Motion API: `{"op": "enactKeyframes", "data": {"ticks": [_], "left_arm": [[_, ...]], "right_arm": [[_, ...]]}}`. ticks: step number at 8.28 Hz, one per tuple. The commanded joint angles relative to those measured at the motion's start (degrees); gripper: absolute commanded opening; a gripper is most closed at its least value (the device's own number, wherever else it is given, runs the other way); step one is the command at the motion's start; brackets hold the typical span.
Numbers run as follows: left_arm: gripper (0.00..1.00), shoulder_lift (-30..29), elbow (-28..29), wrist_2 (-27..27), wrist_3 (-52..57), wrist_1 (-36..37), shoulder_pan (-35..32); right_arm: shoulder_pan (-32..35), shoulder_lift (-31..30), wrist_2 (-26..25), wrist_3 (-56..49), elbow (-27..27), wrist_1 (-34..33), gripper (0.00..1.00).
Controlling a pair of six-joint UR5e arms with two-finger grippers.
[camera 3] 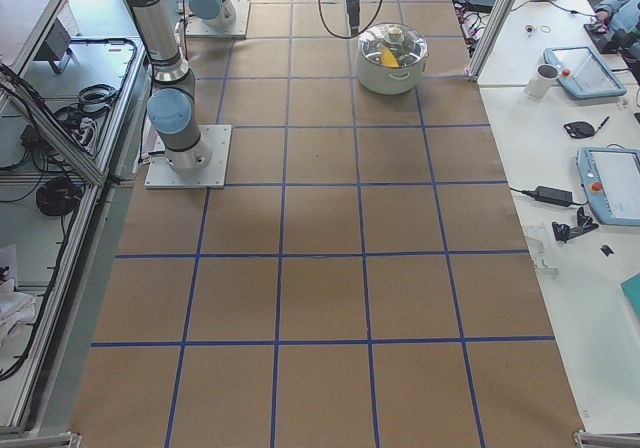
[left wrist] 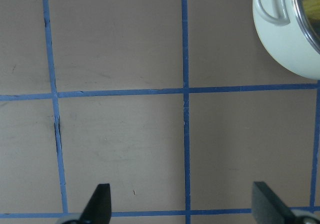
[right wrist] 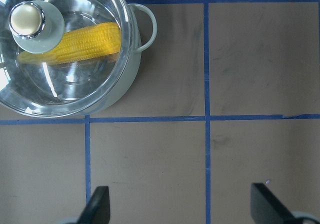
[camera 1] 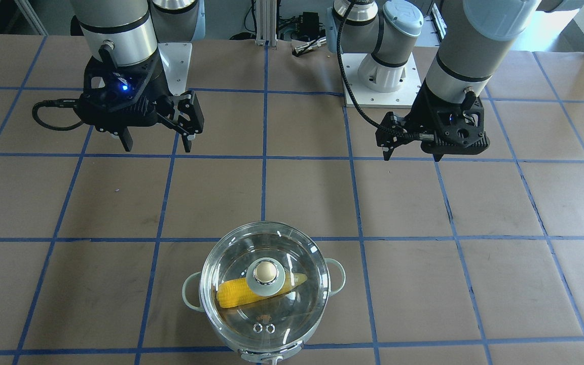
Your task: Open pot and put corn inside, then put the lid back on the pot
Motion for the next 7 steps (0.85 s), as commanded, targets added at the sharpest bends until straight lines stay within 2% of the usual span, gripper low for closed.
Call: {"op": "enactKeyframes", "data": {"ticks": [1, 7], "left_arm": [[1.0, 0.0, 0.0, 0.0, 0.0, 0.0, -0.04], [1.0, 0.0, 0.0, 0.0, 0.0, 0.0, 0.05]], "right_arm": [[0.01, 0.0, 0.02, 0.0, 0.32, -0.08, 1.0], [0.01, 0.0, 0.02, 0.0, 0.41, -0.44, 1.0]]}}
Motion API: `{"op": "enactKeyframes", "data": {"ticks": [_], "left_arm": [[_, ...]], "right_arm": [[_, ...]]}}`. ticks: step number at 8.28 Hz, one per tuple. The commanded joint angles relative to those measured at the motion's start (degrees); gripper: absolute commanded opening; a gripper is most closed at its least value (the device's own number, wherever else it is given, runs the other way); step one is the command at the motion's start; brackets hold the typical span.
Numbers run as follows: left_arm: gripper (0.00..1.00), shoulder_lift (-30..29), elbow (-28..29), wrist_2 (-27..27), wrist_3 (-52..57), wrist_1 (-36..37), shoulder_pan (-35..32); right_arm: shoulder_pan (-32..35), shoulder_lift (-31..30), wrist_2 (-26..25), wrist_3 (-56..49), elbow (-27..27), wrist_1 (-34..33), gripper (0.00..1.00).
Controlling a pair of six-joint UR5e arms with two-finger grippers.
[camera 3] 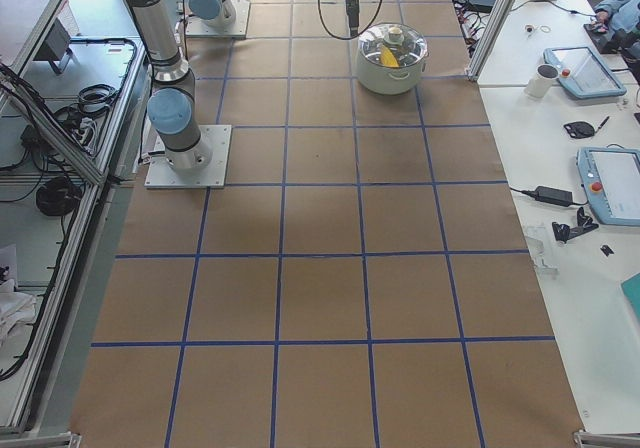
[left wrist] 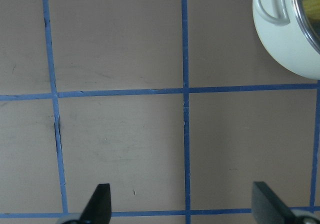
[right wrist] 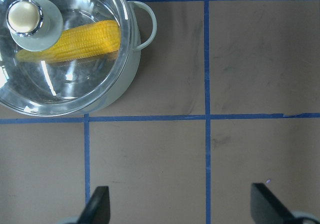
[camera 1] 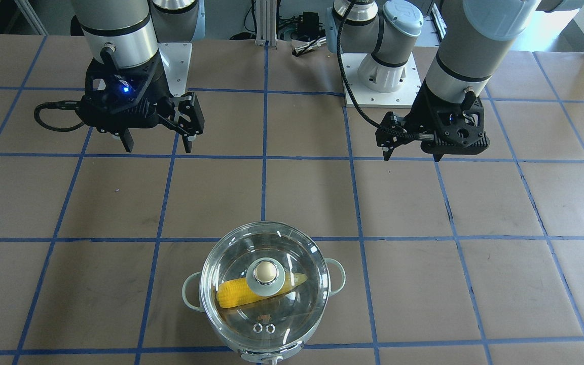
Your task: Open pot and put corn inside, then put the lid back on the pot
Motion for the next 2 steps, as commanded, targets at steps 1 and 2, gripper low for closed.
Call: {"op": "enactKeyframes", "data": {"ticks": [1, 2], "left_arm": [[1.0, 0.0, 0.0, 0.0, 0.0, 0.0, -0.02], [1.0, 0.0, 0.0, 0.0, 0.0, 0.0, 0.06]], "right_arm": [[0.1, -0.03, 0.02, 0.0, 0.01, -0.28, 1.0], [0.02, 0.06, -0.16, -0.09, 0.01, -0.63, 1.0]]}}
